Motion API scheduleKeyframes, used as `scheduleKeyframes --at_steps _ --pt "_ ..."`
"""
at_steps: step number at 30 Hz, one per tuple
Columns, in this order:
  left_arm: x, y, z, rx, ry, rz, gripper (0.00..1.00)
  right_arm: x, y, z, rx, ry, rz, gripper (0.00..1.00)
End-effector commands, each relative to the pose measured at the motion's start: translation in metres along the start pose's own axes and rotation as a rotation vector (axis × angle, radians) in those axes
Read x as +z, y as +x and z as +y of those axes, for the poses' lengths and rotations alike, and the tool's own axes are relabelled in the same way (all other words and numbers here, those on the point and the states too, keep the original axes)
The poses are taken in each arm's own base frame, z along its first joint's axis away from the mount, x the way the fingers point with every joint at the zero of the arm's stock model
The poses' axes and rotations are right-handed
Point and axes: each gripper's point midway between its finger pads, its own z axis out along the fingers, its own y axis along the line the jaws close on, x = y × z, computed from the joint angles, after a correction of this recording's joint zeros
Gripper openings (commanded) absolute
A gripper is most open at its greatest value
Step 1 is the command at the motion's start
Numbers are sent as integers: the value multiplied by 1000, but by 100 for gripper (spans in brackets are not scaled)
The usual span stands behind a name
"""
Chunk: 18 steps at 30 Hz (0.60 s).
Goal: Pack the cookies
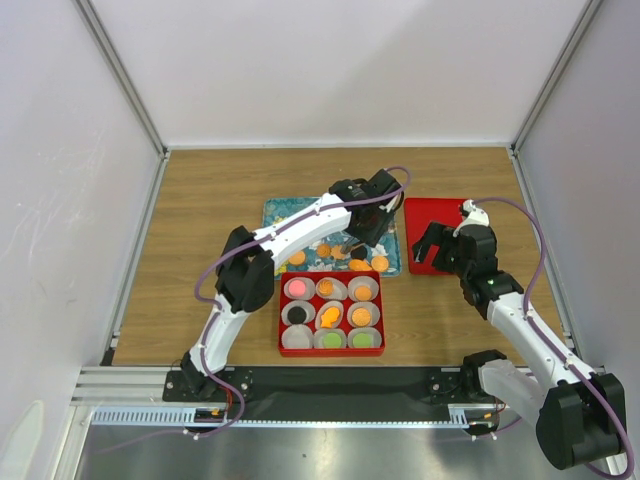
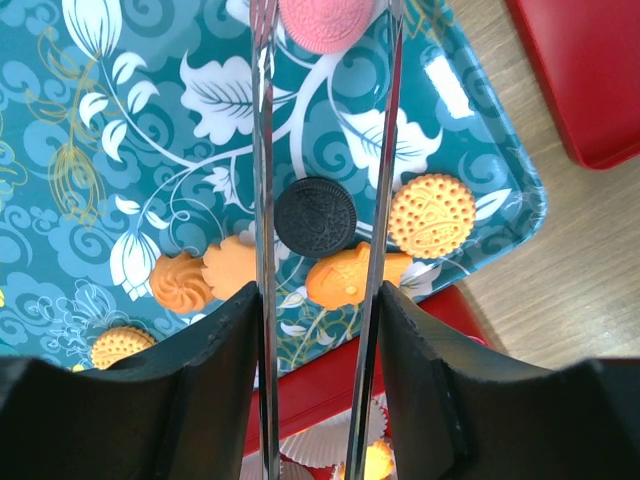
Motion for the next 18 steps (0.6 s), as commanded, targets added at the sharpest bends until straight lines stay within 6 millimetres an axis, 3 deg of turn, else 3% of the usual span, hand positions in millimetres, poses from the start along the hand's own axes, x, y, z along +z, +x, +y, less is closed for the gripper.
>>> scheduleKeyframes --at_steps 1,8,18 --pt "-4 -6 2 -4 20 -19 51 0 -11 4 7 -19 -39 100" --pt "-15 -10 6 -8 14 -37 42 -1 -11 4 7 -19 -41 100" --pt "-65 -26 18 -37 0 -125 38 1 -10 4 8 -17 -36 100"
